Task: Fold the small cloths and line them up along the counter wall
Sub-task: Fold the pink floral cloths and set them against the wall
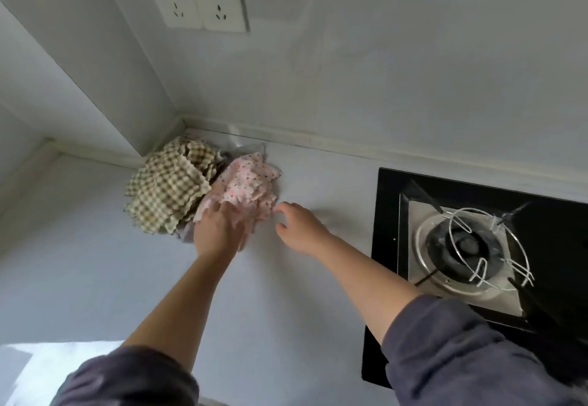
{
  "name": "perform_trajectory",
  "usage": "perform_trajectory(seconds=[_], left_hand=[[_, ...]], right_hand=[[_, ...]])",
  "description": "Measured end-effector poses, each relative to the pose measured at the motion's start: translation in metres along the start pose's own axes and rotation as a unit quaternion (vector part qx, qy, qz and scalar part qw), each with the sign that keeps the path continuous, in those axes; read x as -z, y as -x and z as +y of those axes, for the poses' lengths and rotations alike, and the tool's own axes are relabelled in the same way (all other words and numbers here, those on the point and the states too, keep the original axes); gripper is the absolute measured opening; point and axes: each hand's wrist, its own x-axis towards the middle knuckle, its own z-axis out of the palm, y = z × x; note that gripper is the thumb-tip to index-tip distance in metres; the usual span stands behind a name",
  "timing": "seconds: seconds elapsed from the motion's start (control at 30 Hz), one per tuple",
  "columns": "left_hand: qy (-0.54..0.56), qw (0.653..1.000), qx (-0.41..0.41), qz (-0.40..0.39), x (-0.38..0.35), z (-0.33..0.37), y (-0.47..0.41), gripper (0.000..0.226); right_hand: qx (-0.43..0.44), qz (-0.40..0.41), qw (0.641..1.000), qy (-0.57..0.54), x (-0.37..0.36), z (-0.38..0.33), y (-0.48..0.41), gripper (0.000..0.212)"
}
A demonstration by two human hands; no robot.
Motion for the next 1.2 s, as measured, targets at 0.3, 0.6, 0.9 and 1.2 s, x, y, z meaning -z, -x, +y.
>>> perform_trajectory(seconds=[0.3,0.6,0.9,1.2], left_hand=[[0.062,0.996,-0.06,0.001,-0.005,-0.035,-0.032,0.015],[0.112,0.983,-0.122,0.083,0.031,-0.051,-0.044,0.003],[0.166,0.97,-0.17,0.055,0.085,-0.021,-0.053,0.014],[0.17,0.971,-0.157,0.066,0.053,0.062,-0.058,0.027]], right_hand=[[-0.02,0.079,0.997,0.014,-0.012,-0.041,-0.065,0.04],[0.038,0.154,0.983,0.098,-0.009,-0.054,-0.099,0.019],[0.139,0.27,0.953,0.009,0.061,-0.071,-0.063,0.009],[0.163,0.32,0.933,-0.031,0.089,-0.04,-0.039,0.008]])
